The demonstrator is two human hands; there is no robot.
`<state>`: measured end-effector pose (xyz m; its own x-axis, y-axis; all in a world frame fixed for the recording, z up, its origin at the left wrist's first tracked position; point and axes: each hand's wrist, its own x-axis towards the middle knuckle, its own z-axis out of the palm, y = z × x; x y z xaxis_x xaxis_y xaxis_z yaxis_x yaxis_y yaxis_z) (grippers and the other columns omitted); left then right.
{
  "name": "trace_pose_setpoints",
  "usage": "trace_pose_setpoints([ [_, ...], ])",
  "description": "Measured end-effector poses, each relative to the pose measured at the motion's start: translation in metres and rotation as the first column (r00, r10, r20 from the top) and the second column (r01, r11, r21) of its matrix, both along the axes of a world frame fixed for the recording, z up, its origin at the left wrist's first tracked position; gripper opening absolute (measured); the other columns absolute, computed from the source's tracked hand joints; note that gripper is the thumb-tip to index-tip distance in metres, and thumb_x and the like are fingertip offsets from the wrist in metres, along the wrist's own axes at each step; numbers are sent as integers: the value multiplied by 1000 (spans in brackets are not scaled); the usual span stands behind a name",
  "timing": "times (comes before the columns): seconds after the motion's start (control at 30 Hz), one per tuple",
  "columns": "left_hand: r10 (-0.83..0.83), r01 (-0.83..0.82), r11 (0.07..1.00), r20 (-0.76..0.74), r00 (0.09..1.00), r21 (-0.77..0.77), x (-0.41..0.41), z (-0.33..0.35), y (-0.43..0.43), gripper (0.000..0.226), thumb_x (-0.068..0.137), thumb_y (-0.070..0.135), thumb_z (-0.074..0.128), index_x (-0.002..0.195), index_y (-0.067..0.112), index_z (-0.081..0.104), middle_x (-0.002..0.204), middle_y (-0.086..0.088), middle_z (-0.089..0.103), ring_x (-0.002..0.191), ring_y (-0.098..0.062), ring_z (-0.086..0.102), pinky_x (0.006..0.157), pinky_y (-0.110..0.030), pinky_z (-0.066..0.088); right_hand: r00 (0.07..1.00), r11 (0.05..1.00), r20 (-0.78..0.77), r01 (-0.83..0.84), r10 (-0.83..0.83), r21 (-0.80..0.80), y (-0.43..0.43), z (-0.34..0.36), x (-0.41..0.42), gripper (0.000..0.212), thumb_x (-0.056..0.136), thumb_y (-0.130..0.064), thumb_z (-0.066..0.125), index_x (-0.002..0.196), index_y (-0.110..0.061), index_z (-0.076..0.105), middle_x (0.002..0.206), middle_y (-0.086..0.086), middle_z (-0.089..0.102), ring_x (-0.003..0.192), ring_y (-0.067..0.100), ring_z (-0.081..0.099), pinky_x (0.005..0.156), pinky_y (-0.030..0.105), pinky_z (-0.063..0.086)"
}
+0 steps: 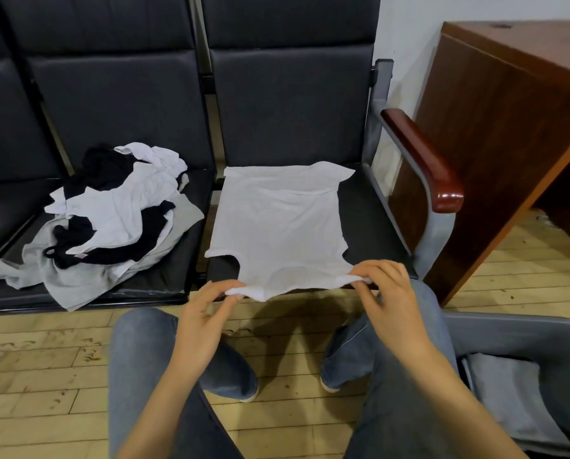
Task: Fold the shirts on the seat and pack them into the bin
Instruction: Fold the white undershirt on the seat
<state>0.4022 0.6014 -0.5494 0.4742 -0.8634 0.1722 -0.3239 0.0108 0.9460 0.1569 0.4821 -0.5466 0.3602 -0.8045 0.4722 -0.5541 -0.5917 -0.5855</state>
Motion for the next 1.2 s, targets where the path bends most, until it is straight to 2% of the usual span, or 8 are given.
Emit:
trace_pose_setpoints([
  [0.07, -14, 15, 1000, -91, 996, 8, 0, 10, 1, 23, 89, 5, 61, 95, 25, 71, 91, 10, 71, 89, -2, 63, 78, -12, 47, 994, 997, 109, -35, 28, 63, 5, 13, -6, 16, 91, -7, 59, 103, -18, 63, 99, -7, 61, 91, 5, 55, 83, 2, 37],
  [0.2, -90, 89, 996, -136, 987, -17, 3, 32, -4, 15, 88, 9, 63, 90, 21, 71, 83, -18, 62, 75, -15, 53, 67, -20, 45, 967, 983, 231, -136, 104, 125, 5, 36, -15, 18, 94, -6, 52, 106, -17, 59, 99, -11, 61, 90, 3, 57, 75, 7, 43],
  [0.33, -126, 120, 991, -111, 986, -65, 14, 53, -33, 13, 90, 13, 60, 92, 22, 70, 91, -6, 67, 80, -14, 58, 73, -26, 50, 966, 976, 212, -180, 150, 127, -24, 60, -8, 17, 96, -6, 50, 104, -18, 58, 99, -18, 58, 93, -7, 55, 78, 7, 42],
  [0.53, -18, 8, 999, -203, 979, -51, 54, 67, -116, 13, 97, 16, 51, 101, 14, 63, 90, 3, 68, 80, -10, 66, 62, -23, 55, 957, 965, 279, -144, 80, 217, -106, 84, 28, 14, 99, -15, 45, 103, -19, 58, 96, -15, 59, 87, -11, 54, 71, 1, 40],
  [0.73, 44, -32, 997, -191, 981, 66, 107, 50, -225, 12, 100, 25, 45, 94, 28, 55, 97, 6, 64, 85, -12, 65, 56, -21, 54, 958, 902, 287, -140, 19, 408, -236, 74, 102, 16, 102, -23, 41, 104, -23, 56, 101, -7, 58, 95, 11, 57, 75, 22, 48],
  [0.93, 152, -109, 972, -205, 967, 208, 148, -6, -312, 11, 99, 20, 48, 100, 15, 57, 101, -7, 62, 91, -25, 63, 65, -34, 56, 983, 832, 181, -80, -25, 548, -323, 12, 154, 18, 101, -21, 43, 90, -28, 56, 98, 0, 60, 95, 22, 59, 81, 41, 53],
  [1.07, 245, -179, 925, -166, 955, 335, 155, -44, -339, 13, 99, 18, 48, 106, 10, 56, 98, -7, 60, 83, -21, 60, 58, -29, 52, 994, 803, 87, 0, -64, 596, -344, -29, 166, 14, 101, -20, 43, 96, -20, 57, 96, 5, 60, 94, 26, 59, 75, 37, 49],
  [1.2, 288, -243, 919, -107, 952, 311, 158, -60, -356, 12, 99, 18, 48, 105, 11, 55, 93, -4, 58, 85, -22, 59, 56, -27, 50, 994, 811, 60, 39, -91, 583, -362, -40, 180, 15, 101, -19, 42, 102, -17, 57, 100, 6, 60, 93, 21, 58, 80, 36, 50],
])
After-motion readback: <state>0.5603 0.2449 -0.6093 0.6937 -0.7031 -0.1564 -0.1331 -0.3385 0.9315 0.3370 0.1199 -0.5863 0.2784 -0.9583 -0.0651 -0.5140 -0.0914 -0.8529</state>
